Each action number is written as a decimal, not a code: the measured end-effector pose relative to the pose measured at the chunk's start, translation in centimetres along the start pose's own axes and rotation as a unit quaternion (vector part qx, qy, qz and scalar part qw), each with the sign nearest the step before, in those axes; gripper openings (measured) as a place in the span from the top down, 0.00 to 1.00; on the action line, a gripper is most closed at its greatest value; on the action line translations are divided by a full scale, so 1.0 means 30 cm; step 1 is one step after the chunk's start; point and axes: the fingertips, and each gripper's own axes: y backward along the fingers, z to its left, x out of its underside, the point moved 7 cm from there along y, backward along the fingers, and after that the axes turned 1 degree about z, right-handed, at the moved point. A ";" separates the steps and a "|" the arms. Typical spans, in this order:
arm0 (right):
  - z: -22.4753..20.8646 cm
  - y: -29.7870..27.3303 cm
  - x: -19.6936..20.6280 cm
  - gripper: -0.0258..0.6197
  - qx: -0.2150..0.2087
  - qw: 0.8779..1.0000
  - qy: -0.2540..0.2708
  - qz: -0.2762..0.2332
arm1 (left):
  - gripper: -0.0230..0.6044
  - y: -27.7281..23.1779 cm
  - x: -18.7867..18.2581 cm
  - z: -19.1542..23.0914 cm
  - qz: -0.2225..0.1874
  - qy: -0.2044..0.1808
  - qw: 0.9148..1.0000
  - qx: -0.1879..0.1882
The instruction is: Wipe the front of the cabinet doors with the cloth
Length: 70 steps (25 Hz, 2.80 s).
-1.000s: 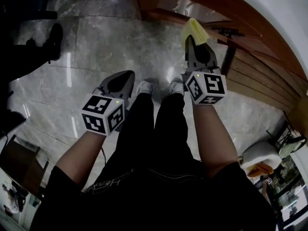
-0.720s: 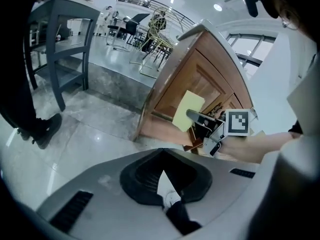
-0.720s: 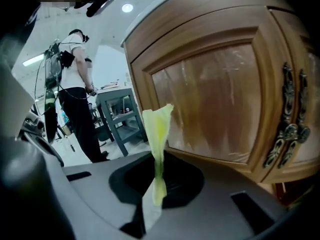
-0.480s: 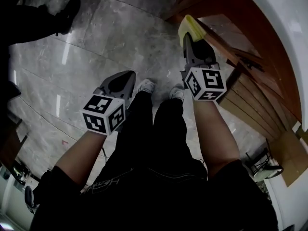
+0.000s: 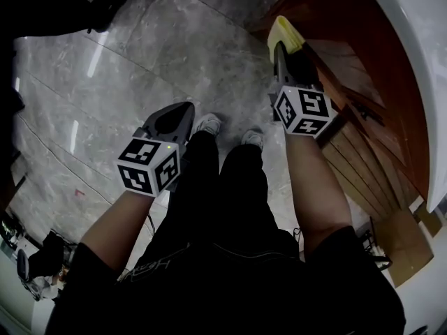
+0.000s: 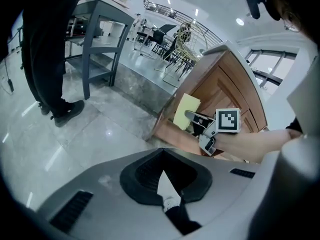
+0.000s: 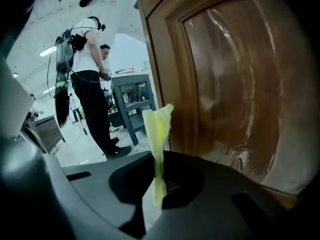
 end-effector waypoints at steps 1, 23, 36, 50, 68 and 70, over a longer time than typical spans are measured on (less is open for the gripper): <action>-0.005 -0.001 0.004 0.90 0.000 1.000 0.003 0.003 | 0.95 0.001 0.005 -0.005 0.001 0.001 1.000 0.000; -0.179 0.143 0.092 0.90 0.075 0.995 -0.058 -0.011 | 0.95 -0.137 -0.018 -0.139 0.064 -0.056 0.995 0.049; -0.300 0.360 0.215 0.90 0.163 0.979 -0.119 -0.026 | 0.95 -0.238 -0.025 -0.270 0.116 -0.130 0.980 0.096; -0.367 0.547 0.343 0.90 0.250 0.949 -0.184 -0.047 | 0.95 -0.299 0.012 -0.353 0.162 -0.191 0.959 0.131; -0.149 0.953 0.356 0.90 0.234 0.929 -0.279 -0.070 | 0.95 -0.319 0.025 -0.515 0.173 -0.206 0.947 0.179; -0.098 1.030 0.315 0.90 0.204 0.938 -0.270 -0.077 | 0.95 -0.289 0.007 -0.557 0.157 -0.209 0.946 0.194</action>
